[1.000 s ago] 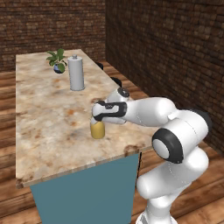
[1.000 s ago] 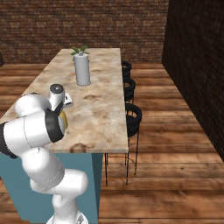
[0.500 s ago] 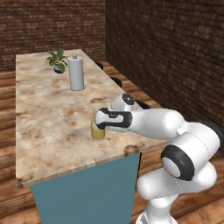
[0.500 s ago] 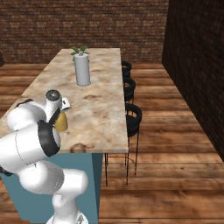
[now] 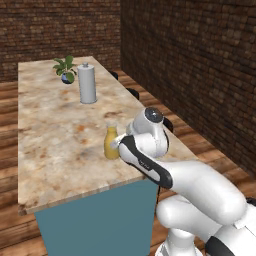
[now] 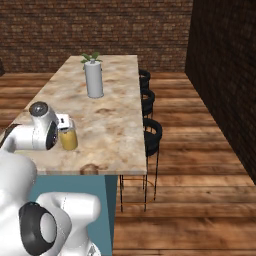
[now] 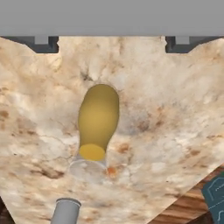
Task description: Place the pitcher and cup on the dining counter for serving.
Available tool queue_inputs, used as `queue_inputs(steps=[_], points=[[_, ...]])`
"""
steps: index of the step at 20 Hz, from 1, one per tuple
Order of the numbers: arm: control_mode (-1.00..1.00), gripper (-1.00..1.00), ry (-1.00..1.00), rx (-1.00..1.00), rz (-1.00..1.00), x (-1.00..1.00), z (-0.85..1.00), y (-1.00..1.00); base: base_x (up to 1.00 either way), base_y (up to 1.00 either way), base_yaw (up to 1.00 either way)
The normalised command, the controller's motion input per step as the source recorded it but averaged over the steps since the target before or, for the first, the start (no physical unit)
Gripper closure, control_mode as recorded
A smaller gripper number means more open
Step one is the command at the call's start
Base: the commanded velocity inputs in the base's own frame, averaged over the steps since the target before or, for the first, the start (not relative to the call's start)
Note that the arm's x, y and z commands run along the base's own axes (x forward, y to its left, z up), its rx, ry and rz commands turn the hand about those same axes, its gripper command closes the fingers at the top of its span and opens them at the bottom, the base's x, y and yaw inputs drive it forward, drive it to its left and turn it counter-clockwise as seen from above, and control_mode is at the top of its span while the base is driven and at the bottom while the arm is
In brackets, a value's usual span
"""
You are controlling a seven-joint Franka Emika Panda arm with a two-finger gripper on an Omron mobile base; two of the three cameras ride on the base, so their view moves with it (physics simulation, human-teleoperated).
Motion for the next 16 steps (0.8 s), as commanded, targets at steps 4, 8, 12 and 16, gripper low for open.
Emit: queue_inputs(steps=[4,8,12,16], points=[[-1.0,-1.0,0.16,0.0,-0.22,-0.46,1.0,-0.02,0.0,0.0,0.0],[-1.0,-1.0,0.03,0.0,-0.04,-0.27,0.99,-0.02,0.0,0.0,0.0],[-1.0,-1.0,-0.19,0.0,0.0,-0.33,0.3,-0.04,0.0,0.0,0.0],[-1.0,-1.0,0.0,0.01,0.0,0.0,0.0,0.0,0.0,0.0,0.0]])
